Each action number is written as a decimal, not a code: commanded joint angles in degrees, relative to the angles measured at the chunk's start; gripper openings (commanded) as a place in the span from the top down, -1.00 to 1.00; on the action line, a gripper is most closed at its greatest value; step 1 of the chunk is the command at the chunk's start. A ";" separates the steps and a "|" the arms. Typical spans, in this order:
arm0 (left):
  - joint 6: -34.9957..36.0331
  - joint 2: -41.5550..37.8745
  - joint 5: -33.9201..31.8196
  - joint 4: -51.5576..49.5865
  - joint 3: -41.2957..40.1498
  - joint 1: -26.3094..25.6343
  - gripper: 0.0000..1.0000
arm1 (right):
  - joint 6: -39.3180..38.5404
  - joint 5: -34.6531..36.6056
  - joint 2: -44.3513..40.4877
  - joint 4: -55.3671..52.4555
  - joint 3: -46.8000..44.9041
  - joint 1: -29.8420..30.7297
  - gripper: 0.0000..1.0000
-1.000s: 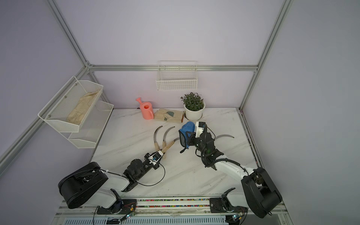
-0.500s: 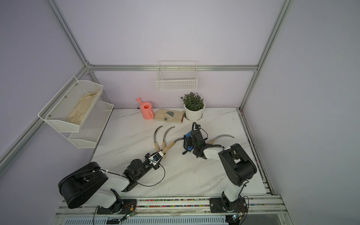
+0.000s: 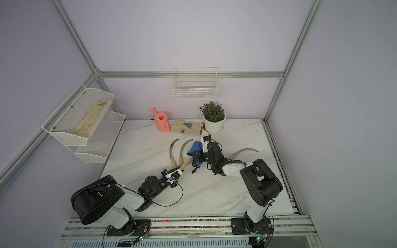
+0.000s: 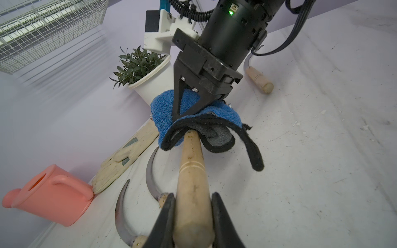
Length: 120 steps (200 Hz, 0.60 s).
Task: Wipe small sickles with rags
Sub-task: Wipe the small sickle.
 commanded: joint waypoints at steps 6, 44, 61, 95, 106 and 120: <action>1.88 0.55 1.45 4.54 -0.55 -1.05 1.00 | 0.49 2.31 -0.56 -1.60 0.60 0.39 1.00; 1.64 0.06 1.01 4.81 -0.86 -1.10 1.00 | 2.31 5.29 5.32 -2.47 -0.05 -8.40 1.00; 1.60 -0.29 0.97 4.83 -1.08 -1.12 1.00 | 2.60 6.56 7.52 -2.60 -0.49 -11.57 1.00; 1.40 -0.64 0.52 4.89 -1.17 -1.08 1.00 | 2.31 8.63 8.05 -2.97 -1.65 -13.24 1.00; 1.30 -0.65 0.74 4.91 -1.17 -1.13 1.00 | 1.89 7.38 7.59 -3.15 -1.41 -13.20 1.00; 1.20 -0.72 0.97 4.99 -1.09 -1.11 1.00 | 2.16 3.55 6.84 -1.82 -1.36 -12.95 1.00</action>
